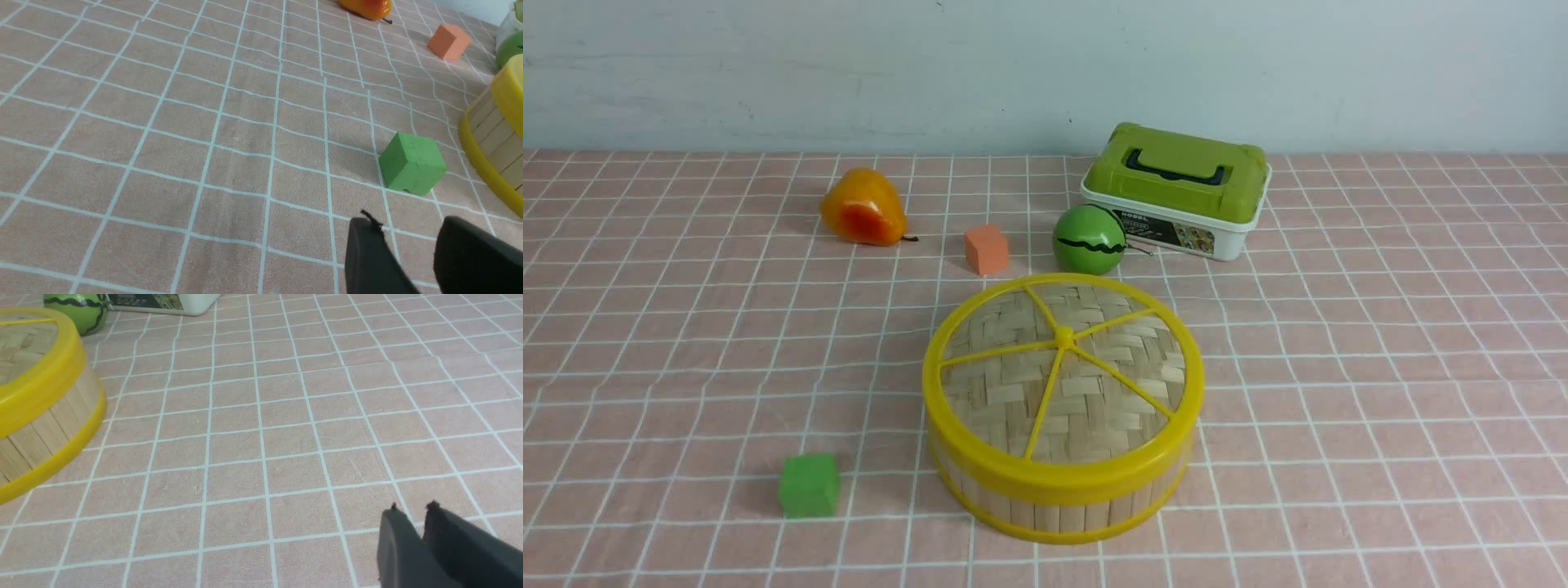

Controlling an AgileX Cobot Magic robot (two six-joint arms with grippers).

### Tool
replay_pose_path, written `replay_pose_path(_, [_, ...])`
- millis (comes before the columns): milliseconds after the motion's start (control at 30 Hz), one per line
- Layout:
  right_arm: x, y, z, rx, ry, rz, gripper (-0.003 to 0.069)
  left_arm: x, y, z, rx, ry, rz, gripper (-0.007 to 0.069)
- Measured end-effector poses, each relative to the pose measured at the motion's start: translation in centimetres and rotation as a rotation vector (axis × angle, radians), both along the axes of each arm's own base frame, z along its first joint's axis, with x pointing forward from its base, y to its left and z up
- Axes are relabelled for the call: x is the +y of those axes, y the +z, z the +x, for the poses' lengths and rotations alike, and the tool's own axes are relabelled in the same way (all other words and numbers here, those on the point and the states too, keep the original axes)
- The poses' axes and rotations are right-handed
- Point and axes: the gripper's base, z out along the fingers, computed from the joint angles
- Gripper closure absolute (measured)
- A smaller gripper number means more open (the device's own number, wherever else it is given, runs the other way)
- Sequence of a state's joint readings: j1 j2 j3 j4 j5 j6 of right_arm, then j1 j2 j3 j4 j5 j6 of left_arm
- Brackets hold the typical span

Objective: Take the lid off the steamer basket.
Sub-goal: Use the right arm to lift the lid of the steamer

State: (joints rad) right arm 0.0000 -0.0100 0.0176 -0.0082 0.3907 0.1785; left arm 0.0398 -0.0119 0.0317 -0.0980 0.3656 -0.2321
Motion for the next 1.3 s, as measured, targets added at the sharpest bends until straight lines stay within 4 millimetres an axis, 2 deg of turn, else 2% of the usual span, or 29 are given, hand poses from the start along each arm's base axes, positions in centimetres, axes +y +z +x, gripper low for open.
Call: replay_pose_path(1300, [-0.02, 0.01, 0.00, -0.001, 0.000, -0.005, 0.0531, 0.00, 0.02, 0.01, -0.003, 0.000, 0.000, 0.0386])
